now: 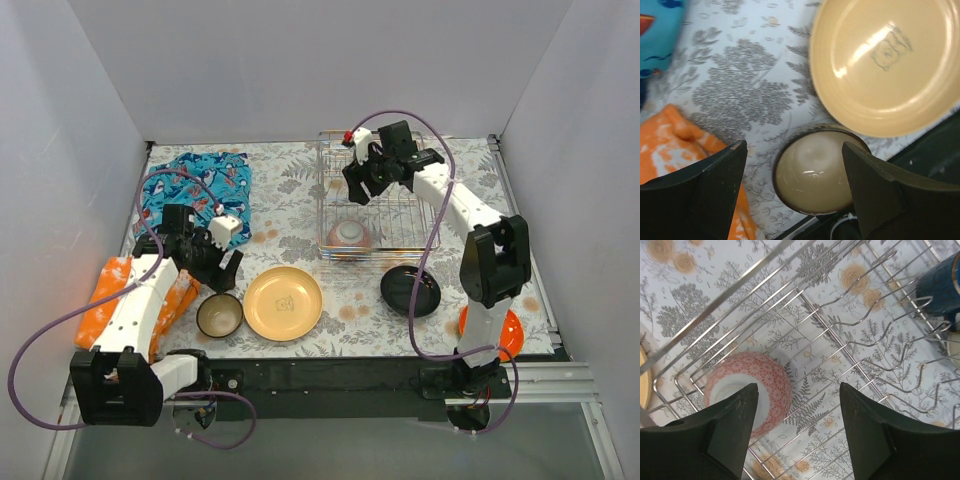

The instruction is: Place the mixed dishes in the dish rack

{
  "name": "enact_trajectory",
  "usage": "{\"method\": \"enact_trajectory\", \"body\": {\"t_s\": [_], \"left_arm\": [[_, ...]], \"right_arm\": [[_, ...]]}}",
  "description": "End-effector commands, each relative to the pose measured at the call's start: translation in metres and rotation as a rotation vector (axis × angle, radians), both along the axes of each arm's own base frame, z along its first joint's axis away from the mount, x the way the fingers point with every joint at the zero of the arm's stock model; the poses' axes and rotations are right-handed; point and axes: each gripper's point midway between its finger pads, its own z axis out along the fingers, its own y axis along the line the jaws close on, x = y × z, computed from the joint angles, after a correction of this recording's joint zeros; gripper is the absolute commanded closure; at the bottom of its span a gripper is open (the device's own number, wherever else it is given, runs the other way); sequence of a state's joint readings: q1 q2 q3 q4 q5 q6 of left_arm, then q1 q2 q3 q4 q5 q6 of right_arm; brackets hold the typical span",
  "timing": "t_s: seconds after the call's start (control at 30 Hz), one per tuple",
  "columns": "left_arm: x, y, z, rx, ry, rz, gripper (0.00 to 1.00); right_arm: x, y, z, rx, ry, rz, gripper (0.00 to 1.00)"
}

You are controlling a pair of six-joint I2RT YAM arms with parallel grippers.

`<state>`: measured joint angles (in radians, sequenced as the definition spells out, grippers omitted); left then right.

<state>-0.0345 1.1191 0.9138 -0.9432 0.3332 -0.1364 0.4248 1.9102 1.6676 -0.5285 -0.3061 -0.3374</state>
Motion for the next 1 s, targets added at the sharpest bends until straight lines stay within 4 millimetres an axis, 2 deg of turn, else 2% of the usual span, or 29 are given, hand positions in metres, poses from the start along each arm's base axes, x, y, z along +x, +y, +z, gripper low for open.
{"method": "enact_trajectory", "body": {"t_s": [0.0,0.07,0.17,0.3,0.43,0.57,0.7,0.87,0.97], "left_arm": [[-0.050,-0.032,0.007,-0.151,0.085,-0.265,0.26],[-0.061,-0.033,0.002,-0.141,0.094,-0.298,0.26],[-0.067,-0.022,-0.010,-0.073,0.109,-0.328,0.29],[-0.089,-0.027,-0.011,-0.101,0.166,-0.431,0.32],[-0.108,-0.026,-0.025,-0.038,0.224,-0.497,0.35],[-0.110,-0.026,-0.029,-0.025,0.210,-0.514,0.36],[-0.113,-0.033,-0.032,-0.049,0.232,-0.509,0.37],[-0.109,-0.035,-0.056,0.014,0.239,-0.511,0.39],[-0.099,-0.038,-0.059,0.027,0.204,-0.499,0.48]], "right_arm": [[-0.003,-0.001,0.067,0.087,-0.105,-0.029,0.25],[-0.013,-0.004,0.065,0.088,-0.094,-0.024,0.25],[-0.024,-0.010,0.059,0.078,-0.078,-0.026,0.25],[-0.036,-0.017,0.055,0.066,-0.073,-0.024,0.25],[-0.042,-0.020,0.058,0.057,-0.096,-0.002,0.25],[-0.050,-0.021,0.063,0.062,-0.112,0.028,0.25],[-0.059,-0.027,0.059,0.047,-0.111,0.022,0.25],[-0.067,-0.031,0.061,0.047,-0.117,0.030,0.24],[-0.068,-0.032,0.064,0.043,-0.132,0.034,0.24]]}}
